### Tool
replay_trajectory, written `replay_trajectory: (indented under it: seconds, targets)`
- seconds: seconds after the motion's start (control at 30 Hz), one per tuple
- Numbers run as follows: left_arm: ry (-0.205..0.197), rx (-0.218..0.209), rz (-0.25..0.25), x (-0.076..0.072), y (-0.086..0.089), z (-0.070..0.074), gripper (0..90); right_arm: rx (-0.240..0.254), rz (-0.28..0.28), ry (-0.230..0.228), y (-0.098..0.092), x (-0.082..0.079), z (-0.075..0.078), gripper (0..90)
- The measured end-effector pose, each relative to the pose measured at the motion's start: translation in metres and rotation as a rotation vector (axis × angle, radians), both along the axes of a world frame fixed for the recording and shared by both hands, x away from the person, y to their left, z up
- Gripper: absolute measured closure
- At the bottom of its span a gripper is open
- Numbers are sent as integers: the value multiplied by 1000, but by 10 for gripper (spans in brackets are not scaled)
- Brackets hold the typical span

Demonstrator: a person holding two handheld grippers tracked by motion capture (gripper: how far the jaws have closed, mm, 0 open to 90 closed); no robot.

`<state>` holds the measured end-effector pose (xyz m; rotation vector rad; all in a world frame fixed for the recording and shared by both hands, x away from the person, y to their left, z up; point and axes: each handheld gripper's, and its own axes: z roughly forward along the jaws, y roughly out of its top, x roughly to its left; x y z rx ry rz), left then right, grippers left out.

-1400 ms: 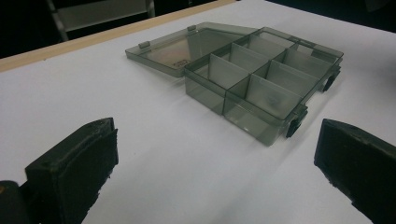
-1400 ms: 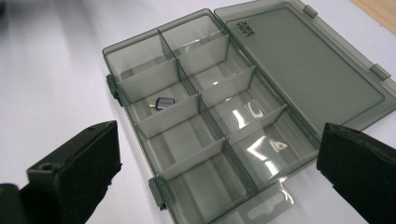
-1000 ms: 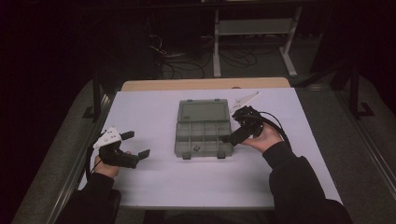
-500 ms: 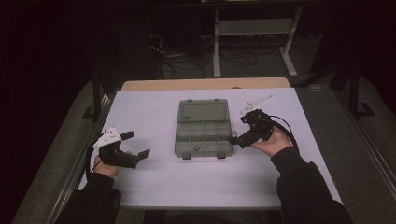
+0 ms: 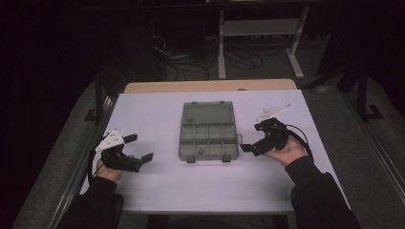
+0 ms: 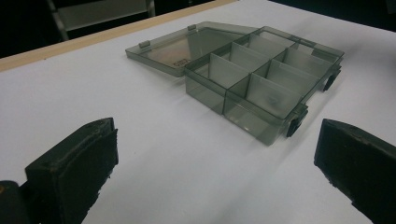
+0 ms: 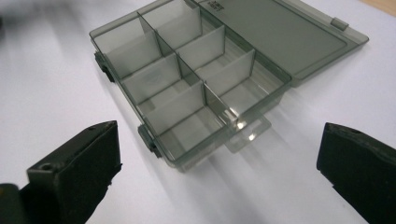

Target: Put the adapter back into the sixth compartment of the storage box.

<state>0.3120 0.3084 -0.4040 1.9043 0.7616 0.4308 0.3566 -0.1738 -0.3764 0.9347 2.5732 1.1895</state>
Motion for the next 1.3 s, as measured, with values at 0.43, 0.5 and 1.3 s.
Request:
replay_trajectory:
  seconds: [0.43, 0.5, 1.3]
  targets:
    - [0, 3, 0, 0, 0, 0, 0, 32, -70, -22, -32, -18, -14, 0]
    - [-1, 4, -1, 0, 0, 0, 0, 45, -80, -25, -36, -20, -14, 0]
    - [-3, 7, -5, -1, -1, 0, 0, 59, -164, -51, -67, -42, -30, 0]
